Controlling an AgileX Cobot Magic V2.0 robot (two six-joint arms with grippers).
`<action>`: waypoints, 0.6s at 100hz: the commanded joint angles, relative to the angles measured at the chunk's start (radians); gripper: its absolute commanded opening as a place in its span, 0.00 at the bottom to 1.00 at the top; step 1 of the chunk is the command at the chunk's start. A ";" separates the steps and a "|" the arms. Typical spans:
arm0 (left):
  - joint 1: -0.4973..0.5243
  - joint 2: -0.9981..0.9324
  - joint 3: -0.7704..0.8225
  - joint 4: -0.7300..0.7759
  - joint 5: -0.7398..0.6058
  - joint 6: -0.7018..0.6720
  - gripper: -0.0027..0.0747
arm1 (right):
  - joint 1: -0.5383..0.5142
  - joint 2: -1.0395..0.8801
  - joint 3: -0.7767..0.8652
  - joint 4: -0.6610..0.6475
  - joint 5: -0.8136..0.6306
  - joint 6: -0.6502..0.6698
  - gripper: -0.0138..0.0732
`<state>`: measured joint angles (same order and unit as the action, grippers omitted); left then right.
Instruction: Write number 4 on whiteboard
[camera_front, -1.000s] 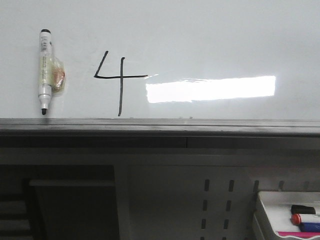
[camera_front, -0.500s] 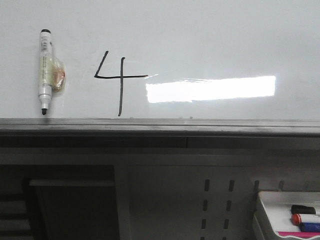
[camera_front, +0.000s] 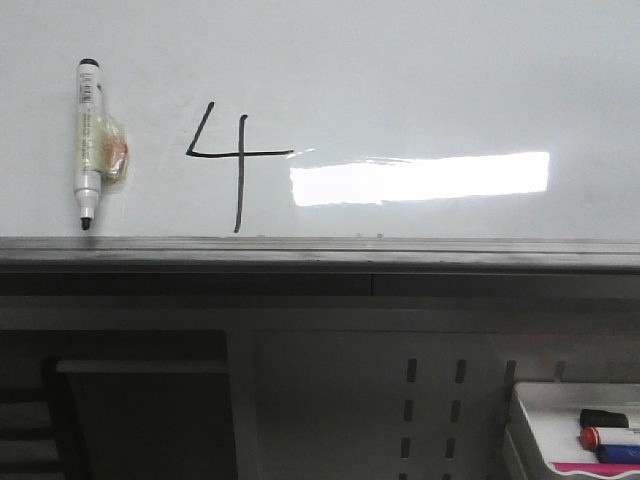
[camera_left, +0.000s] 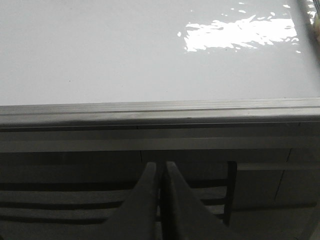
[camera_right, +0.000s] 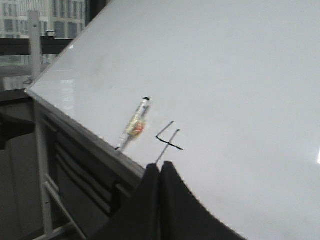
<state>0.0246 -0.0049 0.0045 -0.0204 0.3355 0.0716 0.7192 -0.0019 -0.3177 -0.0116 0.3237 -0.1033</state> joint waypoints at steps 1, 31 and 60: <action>0.001 -0.026 0.034 0.002 -0.052 -0.011 0.01 | -0.102 0.047 0.007 -0.011 -0.108 0.009 0.08; 0.001 -0.026 0.034 0.002 -0.052 -0.011 0.01 | -0.558 0.079 0.232 -0.011 -0.373 0.017 0.08; 0.001 -0.026 0.034 0.002 -0.052 -0.011 0.01 | -0.735 -0.017 0.352 -0.011 -0.287 0.055 0.08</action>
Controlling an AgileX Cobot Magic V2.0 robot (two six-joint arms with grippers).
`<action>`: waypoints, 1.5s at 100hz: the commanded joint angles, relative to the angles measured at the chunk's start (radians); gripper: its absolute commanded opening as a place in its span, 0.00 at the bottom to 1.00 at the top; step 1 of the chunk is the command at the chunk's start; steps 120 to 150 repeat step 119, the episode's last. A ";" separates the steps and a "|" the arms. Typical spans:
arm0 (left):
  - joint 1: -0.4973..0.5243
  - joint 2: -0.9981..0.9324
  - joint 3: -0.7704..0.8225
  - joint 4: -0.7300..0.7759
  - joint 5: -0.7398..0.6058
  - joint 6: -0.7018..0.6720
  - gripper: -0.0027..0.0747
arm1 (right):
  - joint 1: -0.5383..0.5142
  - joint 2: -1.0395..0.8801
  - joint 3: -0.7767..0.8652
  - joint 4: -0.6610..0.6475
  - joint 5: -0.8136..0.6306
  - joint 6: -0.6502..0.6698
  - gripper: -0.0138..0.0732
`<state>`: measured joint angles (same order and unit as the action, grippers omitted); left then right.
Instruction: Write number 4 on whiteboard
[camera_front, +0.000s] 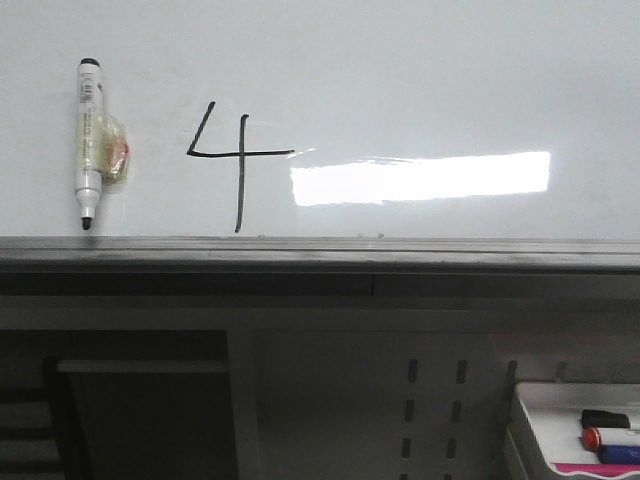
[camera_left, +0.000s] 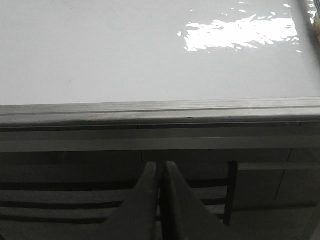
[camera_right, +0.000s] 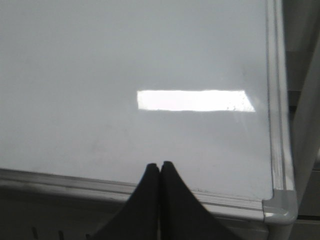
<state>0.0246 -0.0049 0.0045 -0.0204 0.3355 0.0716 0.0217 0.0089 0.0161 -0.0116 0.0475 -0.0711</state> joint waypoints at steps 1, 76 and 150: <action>0.001 -0.026 0.034 0.002 -0.052 -0.011 0.01 | -0.040 -0.032 0.019 -0.011 -0.002 0.023 0.08; 0.001 -0.026 0.034 0.002 -0.052 -0.011 0.01 | -0.057 -0.034 0.019 -0.011 0.267 0.023 0.08; 0.001 -0.026 0.034 0.002 -0.052 -0.011 0.01 | -0.057 -0.034 0.019 -0.011 0.268 0.023 0.08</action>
